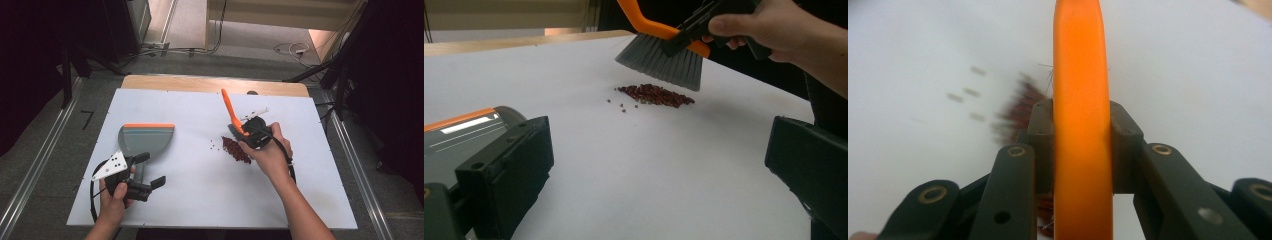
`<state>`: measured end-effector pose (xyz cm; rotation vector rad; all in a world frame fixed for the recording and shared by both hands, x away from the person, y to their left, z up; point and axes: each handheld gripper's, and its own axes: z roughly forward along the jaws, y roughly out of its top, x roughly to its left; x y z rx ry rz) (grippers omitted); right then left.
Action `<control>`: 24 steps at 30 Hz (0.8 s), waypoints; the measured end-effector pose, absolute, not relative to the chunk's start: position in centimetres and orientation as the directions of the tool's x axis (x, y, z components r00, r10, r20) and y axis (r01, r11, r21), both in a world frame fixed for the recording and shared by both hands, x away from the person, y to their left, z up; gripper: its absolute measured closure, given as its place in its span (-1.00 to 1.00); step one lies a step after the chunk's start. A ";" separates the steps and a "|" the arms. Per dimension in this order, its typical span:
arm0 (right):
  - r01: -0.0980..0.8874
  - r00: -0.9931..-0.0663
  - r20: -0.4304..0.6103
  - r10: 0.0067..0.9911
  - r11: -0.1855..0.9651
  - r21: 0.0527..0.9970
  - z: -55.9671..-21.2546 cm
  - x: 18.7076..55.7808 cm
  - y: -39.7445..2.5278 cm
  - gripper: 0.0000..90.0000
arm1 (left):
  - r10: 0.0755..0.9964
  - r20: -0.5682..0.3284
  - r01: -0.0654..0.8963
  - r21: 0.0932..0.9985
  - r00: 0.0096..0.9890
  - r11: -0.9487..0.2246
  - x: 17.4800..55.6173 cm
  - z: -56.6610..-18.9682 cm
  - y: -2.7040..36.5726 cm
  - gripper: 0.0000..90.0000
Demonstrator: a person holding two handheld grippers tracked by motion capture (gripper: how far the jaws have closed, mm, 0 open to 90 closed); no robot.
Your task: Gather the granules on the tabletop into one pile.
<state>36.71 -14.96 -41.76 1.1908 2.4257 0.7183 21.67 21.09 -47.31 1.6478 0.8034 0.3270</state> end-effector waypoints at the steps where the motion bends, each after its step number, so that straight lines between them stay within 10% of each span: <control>1: 0.642 -0.606 -0.019 0.796 0.503 0.579 -41.4 36.6 -14.4 0.52 | 0.659 -0.213 0.323 0.945 0.721 -0.048 21.7 -47.3 21.1 -0.99; 10: 0.701 -0.658 0.147 0.738 0.531 0.476 -43.6 36.6 -8.7 0.52 | 0.657 -0.210 0.320 0.946 0.724 -0.051 21.5 -47.2 21.2 -0.99; 24: 0.759 -0.582 0.282 0.763 0.386 0.525 -42.9 37.6 -15.9 0.52 | 0.664 -0.209 0.322 0.945 0.718 -0.051 21.7 -47.3 21.3 -0.99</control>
